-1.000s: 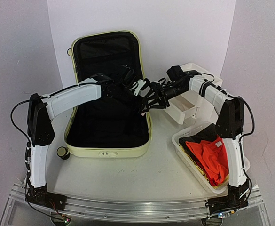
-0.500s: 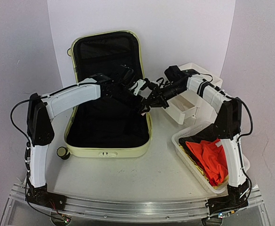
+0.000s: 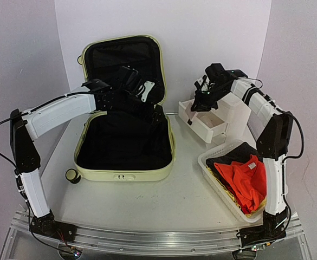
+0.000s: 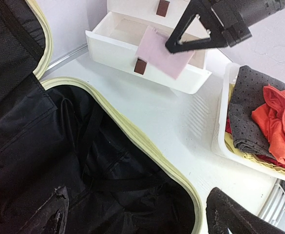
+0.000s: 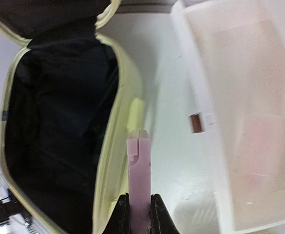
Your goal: Open, take out, and arrange the luggage
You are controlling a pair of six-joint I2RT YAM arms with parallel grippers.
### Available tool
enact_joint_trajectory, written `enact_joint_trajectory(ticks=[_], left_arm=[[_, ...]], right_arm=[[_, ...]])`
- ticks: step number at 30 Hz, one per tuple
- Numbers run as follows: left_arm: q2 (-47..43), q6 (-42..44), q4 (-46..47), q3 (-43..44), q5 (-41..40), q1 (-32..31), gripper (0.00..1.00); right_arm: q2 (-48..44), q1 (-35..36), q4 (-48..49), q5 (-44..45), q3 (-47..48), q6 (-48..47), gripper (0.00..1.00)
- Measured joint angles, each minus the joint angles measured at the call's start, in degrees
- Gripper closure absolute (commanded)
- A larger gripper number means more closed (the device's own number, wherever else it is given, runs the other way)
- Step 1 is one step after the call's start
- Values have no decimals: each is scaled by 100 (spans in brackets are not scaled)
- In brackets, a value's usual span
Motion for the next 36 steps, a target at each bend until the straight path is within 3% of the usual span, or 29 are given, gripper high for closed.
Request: enact_joint_trajectory(ticks=[5, 11, 14, 15, 17, 18, 19, 26, 32, 36], left_arm=[[-240, -17, -2, -271, -107, 0, 0], [-385, -2, -4, -448, -153, 0, 1], [-387, 0, 0, -448, -153, 7, 1], [-387, 0, 0, -448, -153, 13, 1], [-387, 0, 0, -446, -151, 22, 0], [-385, 0, -2, -444, -149, 26, 0], [-385, 0, -2, -439, -151, 33, 0], [-382, 2, -7, -271, -125, 111, 0], [-321, 2, -4, -90, -63, 212, 1], [-197, 0, -2, -15, 20, 275, 1]], right_arm=[[-118, -26, 98, 1423, 164, -476, 100], [-17, -4, 442, 2326, 492, -1115, 99], [164, 4, 737, 2643, 730, -1412, 82], [234, 4, 826, 2750, 791, -1493, 71], [365, 7, 990, 2907, 859, -1593, 29], [450, 7, 1075, 2992, 892, -1626, 20], [518, 7, 1123, 3051, 909, -1613, 17], [459, 17, 1390, 3136, 485, -1580, 23], [-26, 37, 1453, 2087, -391, -1537, 36], [-162, 199, 1462, 1397, -645, -1587, 39]])
